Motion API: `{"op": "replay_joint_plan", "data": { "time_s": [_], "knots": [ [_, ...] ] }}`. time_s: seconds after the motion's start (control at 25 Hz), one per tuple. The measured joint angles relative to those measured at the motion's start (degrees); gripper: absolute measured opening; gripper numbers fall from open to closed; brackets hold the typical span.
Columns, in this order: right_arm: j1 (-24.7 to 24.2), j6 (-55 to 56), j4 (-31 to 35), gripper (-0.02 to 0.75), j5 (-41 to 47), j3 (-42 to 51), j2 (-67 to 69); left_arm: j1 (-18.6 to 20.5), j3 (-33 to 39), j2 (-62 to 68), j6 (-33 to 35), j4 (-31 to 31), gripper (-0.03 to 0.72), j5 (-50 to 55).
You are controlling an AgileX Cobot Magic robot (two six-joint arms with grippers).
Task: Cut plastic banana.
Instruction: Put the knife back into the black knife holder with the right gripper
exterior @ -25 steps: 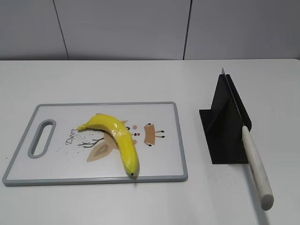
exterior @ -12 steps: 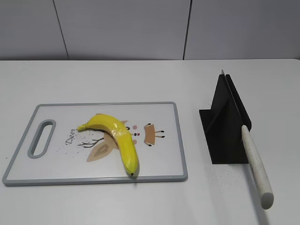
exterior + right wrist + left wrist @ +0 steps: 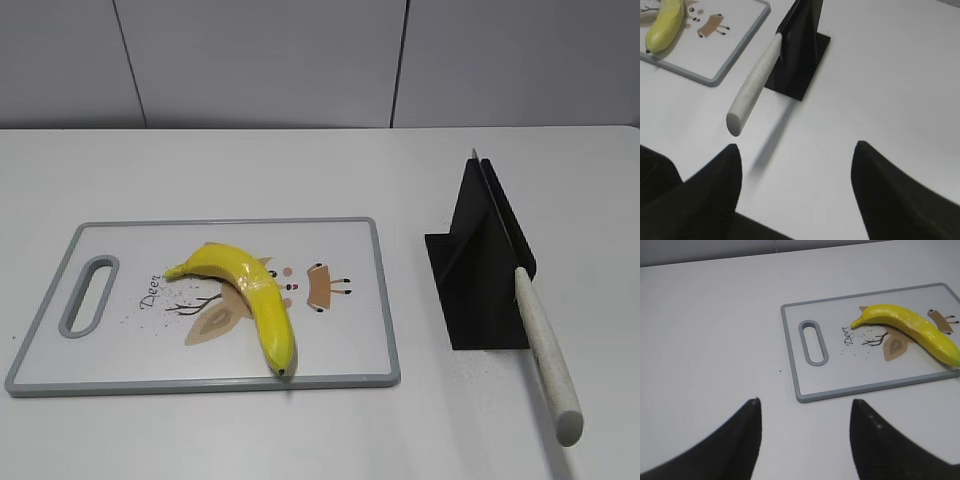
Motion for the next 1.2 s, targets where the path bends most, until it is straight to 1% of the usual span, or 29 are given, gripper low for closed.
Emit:
{"op": "replay_joint_plan", "data": {
  "time_s": [0.2, 0.48, 0.56, 0.8, 0.92, 1.0, 1.2],
  "knots": [
    [0.00, -0.06, 0.04, 0.521, -0.46, 0.01, -3.77, 0.00, 0.00, 0.00, 0.00, 0.00, 0.543, 0.00],
    [-0.65, -0.12, 0.04, 0.519, -0.59, 0.01, -4.17, 0.00, 0.00, 0.00, 0.00, 0.00, 0.543, 0.00],
    [-2.57, -0.12, 0.04, 0.519, -0.65, 0.01, -4.77, 0.00, 0.00, 0.00, 0.00, 0.01, 0.542, 0.00],
    [-12.29, -0.12, 0.04, 0.519, -0.70, 0.06, -7.23, 0.01, 0.00, 0.00, 0.00, 0.06, 0.540, 0.00],
    [-15.80, -0.19, 0.04, 0.519, -0.70, 0.08, -7.23, 0.01, 0.00, 0.00, 0.00, 0.12, 0.532, 0.00],
    [-16.77, -0.19, 0.04, 0.519, -0.70, 0.08, -7.23, 0.01, 0.00, 0.00, 0.00, 0.12, 0.530, 0.00],
    [-16.96, -0.19, 0.04, 0.519, -0.70, 0.08, -7.23, 0.01, 0.00, 0.00, 0.00, 0.12, 0.530, 0.00]
  ]
}}
